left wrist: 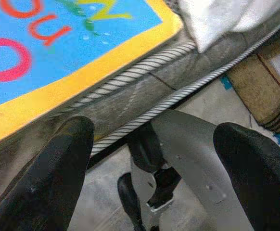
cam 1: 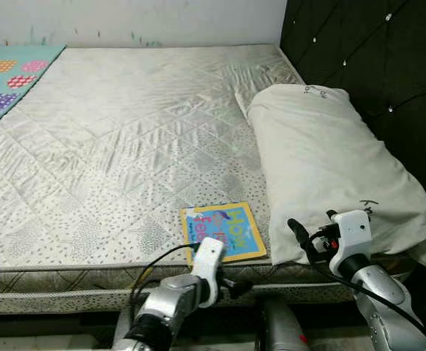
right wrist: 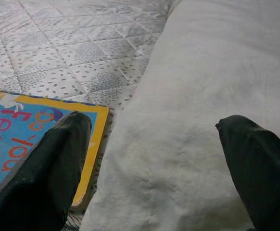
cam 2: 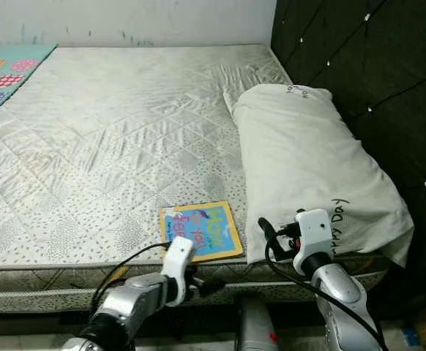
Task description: Clean up the room
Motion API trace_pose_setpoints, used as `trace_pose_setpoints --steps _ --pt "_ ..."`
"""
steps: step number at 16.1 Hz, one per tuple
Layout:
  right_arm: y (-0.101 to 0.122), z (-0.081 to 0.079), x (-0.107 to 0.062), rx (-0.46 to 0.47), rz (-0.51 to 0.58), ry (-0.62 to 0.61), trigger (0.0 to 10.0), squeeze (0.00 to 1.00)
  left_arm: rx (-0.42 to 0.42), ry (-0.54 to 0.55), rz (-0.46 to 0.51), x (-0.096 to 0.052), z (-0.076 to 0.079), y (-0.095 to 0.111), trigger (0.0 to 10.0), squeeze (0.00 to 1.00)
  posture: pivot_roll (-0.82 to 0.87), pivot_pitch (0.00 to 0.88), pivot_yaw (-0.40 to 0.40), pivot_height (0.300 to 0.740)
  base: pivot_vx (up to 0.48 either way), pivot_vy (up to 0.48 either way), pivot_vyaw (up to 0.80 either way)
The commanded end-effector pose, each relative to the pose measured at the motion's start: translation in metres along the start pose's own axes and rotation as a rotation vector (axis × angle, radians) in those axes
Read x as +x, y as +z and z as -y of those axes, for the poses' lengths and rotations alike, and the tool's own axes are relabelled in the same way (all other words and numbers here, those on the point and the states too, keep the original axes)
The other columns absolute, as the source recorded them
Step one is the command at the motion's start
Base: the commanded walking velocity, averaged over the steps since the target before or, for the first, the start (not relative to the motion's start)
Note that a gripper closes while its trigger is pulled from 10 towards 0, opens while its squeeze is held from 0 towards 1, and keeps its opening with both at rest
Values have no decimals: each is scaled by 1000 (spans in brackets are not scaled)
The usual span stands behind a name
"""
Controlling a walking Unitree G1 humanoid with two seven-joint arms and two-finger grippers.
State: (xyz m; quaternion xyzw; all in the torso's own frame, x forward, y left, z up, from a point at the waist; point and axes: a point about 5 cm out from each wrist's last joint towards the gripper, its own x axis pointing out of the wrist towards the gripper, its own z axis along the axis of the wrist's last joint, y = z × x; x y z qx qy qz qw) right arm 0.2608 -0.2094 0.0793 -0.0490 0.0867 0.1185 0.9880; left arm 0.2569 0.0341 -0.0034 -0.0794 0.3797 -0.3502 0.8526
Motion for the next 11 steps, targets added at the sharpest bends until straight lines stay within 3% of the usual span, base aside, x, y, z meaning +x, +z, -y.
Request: trace_pose_setpoints --steps 1,11 --pt "3 3 0 -7 9 -14 10000 0 9 6 -7 0 -2 0 10000 0 -249 0 1 577 0 0 0" --pt "1 2 -1 -7 5 -15 10000 0 -6 44 26 -3 -8 3 10000 0 -249 0 1 577 0 0 0"
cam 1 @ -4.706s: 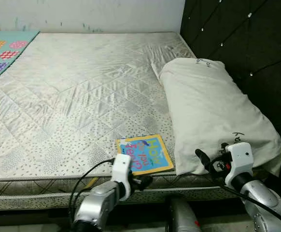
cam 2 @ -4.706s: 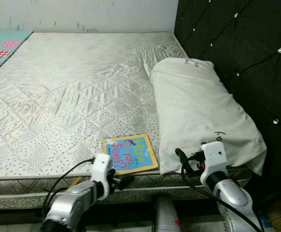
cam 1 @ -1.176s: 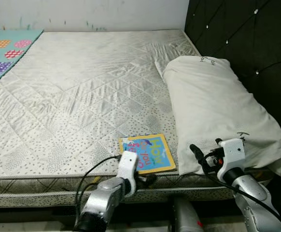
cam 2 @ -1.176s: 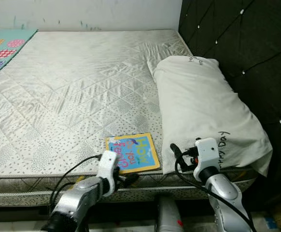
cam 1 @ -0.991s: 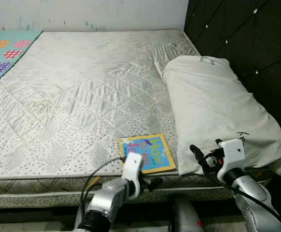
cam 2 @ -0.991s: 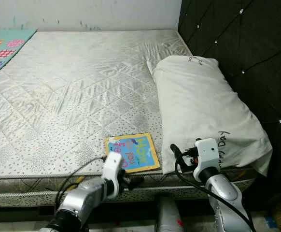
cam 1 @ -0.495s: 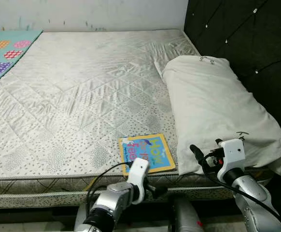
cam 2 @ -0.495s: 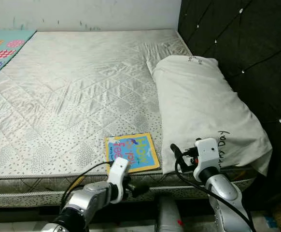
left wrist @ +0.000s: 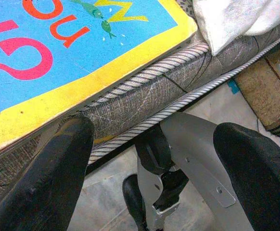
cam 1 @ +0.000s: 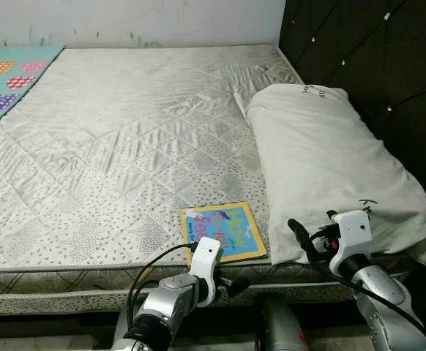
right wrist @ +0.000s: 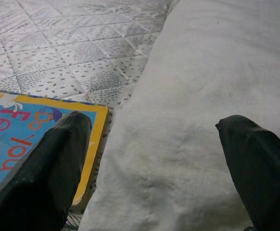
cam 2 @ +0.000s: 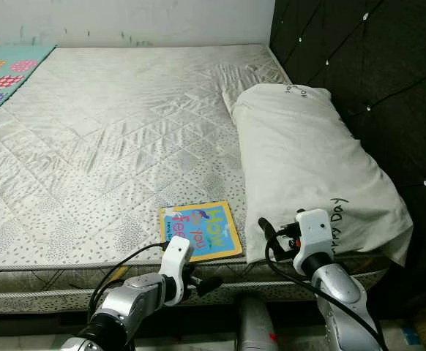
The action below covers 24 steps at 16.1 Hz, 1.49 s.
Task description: Clean up the room
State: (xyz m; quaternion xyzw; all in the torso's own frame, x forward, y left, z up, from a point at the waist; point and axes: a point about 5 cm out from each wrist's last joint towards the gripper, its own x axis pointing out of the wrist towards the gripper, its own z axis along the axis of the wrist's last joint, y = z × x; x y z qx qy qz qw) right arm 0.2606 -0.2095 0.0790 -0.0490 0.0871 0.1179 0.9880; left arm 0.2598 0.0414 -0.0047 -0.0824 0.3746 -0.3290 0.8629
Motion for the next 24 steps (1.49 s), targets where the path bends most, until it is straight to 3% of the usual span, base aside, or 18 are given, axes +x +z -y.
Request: trace_pose_setpoints --steps 1,8,9,10,16,20,24 --pt "2 2 -1 -7 6 -14 10000 0 10 4 5 0 -1 3 10000 0 -249 0 1 577 0 0 0" --pt "2 2 -1 -7 6 -14 10000 0 10 4 5 0 -1 3 10000 0 -249 0 1 577 0 0 0" --pt "0 4 -2 -11 -3 -12 10000 0 -19 118 13 -14 -36 5 10000 0 -239 0 -10 577 0 0 0" --pt "0 5 -2 -13 -5 -11 10000 0 -33 167 17 -21 -49 6 10000 0 -239 0 -10 577 0 0 0" --pt "-1 4 -2 -12 -8 -10 10000 0 -45 200 18 -26 -62 5 10000 0 -237 0 -9 577 0 0 0" --pt "-1 4 -2 -12 -9 -10 10000 0 -27 201 24 -26 -61 8 10000 0 -236 0 -8 577 0 0 0" --pt "0 2 4 -7 2 -6 10000 0 31 159 60 -25 -46 11 10000 0 -212 0 -6 577 0 0 0"
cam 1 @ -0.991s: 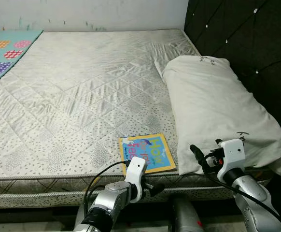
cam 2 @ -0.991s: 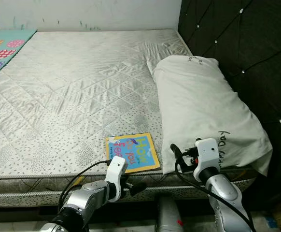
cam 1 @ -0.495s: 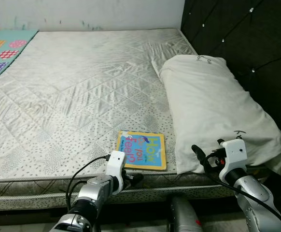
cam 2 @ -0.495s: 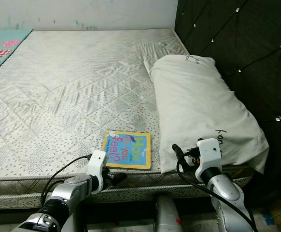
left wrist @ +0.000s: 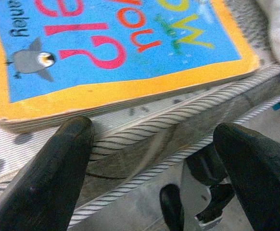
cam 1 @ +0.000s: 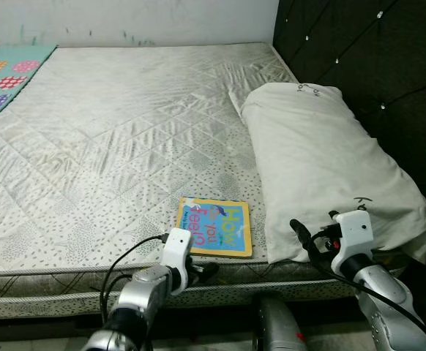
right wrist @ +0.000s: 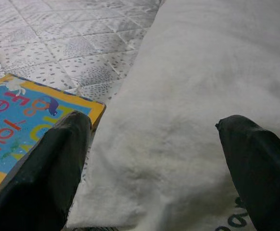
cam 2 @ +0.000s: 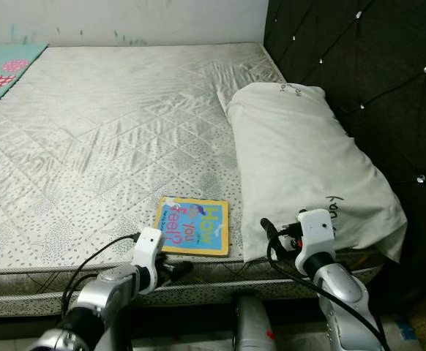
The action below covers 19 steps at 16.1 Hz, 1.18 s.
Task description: Clean up the room
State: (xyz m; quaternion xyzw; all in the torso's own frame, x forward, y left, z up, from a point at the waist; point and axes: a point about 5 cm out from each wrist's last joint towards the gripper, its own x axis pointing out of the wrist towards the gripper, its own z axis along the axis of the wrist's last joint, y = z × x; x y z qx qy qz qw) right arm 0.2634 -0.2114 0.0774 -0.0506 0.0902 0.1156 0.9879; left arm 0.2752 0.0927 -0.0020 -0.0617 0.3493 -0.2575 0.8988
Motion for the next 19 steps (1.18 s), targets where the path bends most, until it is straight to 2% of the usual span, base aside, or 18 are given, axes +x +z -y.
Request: trace_pose_setpoints --steps 1,4,6,9,10,12,13,14,16,19 --pt "3 -2 4 0 16 3 10000 0 26 2 16 -3 3 5 10000 0 -195 0 -5 577 0 0 0" --pt "6 -9 14 14 32 26 10000 0 63 -21 66 -28 15 3 10000 0 -148 0 -16 577 0 0 0" --pt "7 -14 20 15 39 46 10000 0 78 7 102 -45 15 4 10000 0 -122 0 -23 577 0 0 0" --pt "14 -19 31 25 62 63 10000 0 98 208 323 -82 4 16 10000 0 -87 0 -31 577 0 0 0" --pt "15 -21 33 30 68 67 10000 0 86 238 402 -92 1 21 10000 0 -75 0 -33 577 0 0 0" --pt "15 -27 34 62 79 70 10000 0 128 302 490 -108 -2 29 10000 0 -66 0 -28 577 0 0 0" --pt "15 -30 34 91 85 64 10000 0 137 333 567 -115 -2 38 10000 0 -64 0 -21 577 0 0 0" --pt "15 -32 34 126 89 49 10000 0 159 363 626 -120 -2 44 10000 0 -62 0 -13 577 0 0 0" --pt "15 -33 35 154 89 31 10000 0 189 400 659 -124 -3 47 10000 0 -62 0 -8 577 0 0 0" --pt "16 -35 46 186 64 -93 10000 0 190 467 666 -124 -11 44 10000 0 -53 0 8 577 0 0 0"
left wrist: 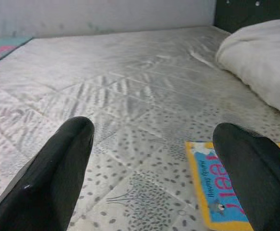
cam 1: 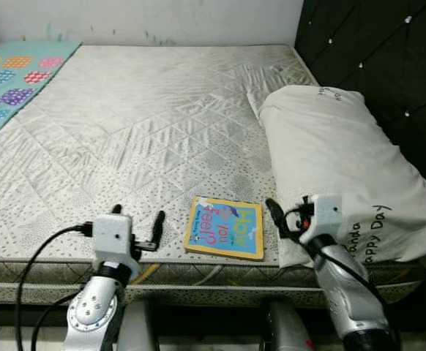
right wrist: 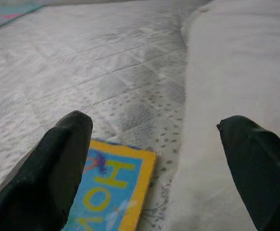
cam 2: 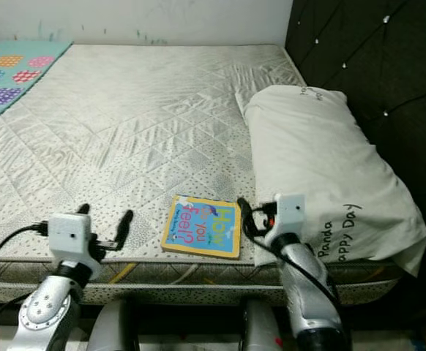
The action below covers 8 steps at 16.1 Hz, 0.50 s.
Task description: Clean up the room
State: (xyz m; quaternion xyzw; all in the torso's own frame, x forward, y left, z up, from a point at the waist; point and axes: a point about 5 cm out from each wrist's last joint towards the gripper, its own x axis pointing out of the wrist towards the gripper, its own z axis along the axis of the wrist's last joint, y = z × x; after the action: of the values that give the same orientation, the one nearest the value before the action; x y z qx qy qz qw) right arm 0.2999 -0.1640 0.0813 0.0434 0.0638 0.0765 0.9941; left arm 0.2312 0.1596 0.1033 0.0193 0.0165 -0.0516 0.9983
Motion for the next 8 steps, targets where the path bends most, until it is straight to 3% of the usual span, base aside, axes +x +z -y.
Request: trace_pose_setpoints --steps 1,3,8 --pt "1 2 2 -2 -5 -29 10000 0 6 15 -5 0 -2 -2 10000 0 -53 0 8 577 0 0 0" --pt "7 -5 16 52 11 -60 10000 0 -15 49 2 14 -11 -4 10000 0 -46 0 23 577 0 0 0" --pt "18 -2 27 110 57 -106 10000 0 -15 93 41 28 -19 -1 10000 0 -43 0 28 577 0 0 0"
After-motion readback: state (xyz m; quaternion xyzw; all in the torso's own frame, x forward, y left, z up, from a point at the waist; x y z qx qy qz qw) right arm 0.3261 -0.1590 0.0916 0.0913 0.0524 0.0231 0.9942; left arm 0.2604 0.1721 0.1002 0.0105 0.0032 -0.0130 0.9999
